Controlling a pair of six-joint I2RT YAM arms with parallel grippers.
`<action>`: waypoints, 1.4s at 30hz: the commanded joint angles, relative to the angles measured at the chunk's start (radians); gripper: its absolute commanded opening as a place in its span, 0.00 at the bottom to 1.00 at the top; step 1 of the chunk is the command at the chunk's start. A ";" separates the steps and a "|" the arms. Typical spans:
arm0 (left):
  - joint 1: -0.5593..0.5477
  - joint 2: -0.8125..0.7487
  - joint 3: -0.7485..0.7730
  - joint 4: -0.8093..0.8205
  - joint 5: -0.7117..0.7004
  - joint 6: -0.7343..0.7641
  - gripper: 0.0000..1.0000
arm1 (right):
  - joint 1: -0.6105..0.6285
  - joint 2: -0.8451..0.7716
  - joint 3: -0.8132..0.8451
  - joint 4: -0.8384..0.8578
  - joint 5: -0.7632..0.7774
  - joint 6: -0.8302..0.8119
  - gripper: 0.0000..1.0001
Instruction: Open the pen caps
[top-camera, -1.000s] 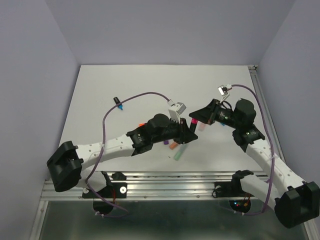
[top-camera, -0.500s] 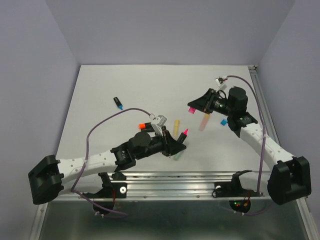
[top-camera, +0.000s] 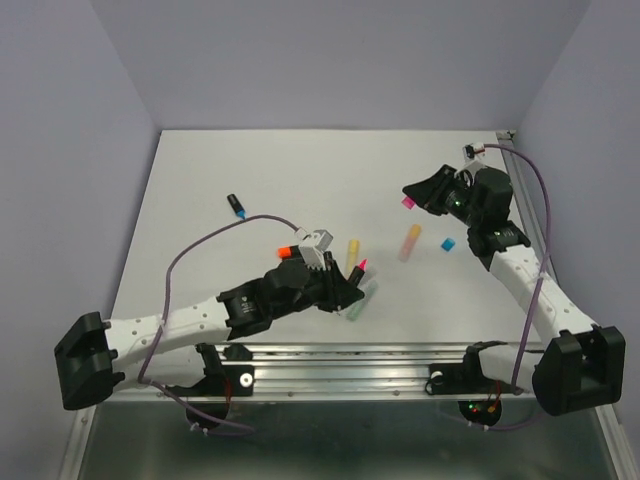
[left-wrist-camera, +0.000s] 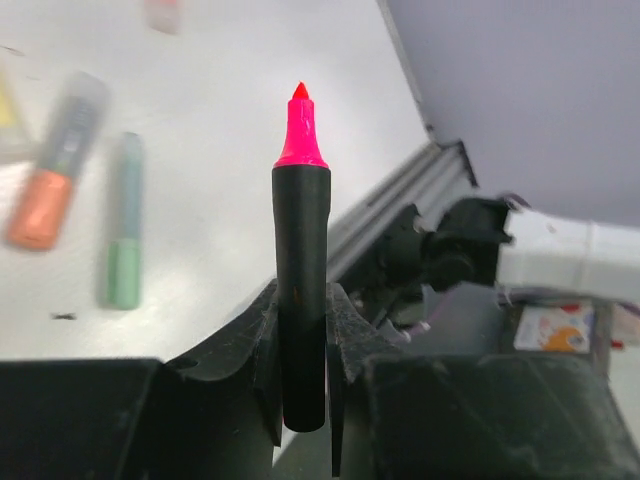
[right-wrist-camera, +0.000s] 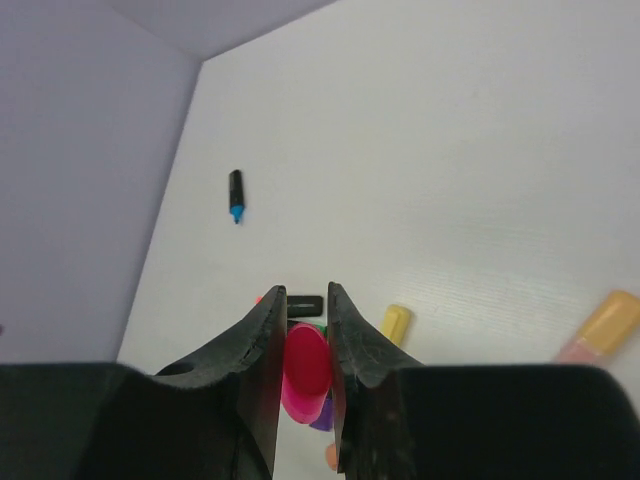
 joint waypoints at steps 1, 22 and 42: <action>0.162 0.068 0.179 -0.358 -0.223 0.008 0.00 | 0.006 0.019 0.041 -0.228 0.296 -0.092 0.01; 0.803 0.652 0.555 -0.565 -0.223 0.184 0.00 | 0.001 0.205 -0.119 -0.342 0.683 -0.069 0.11; 0.875 0.902 0.811 -0.666 -0.319 0.221 0.09 | 0.003 0.248 -0.147 -0.324 0.657 -0.068 0.29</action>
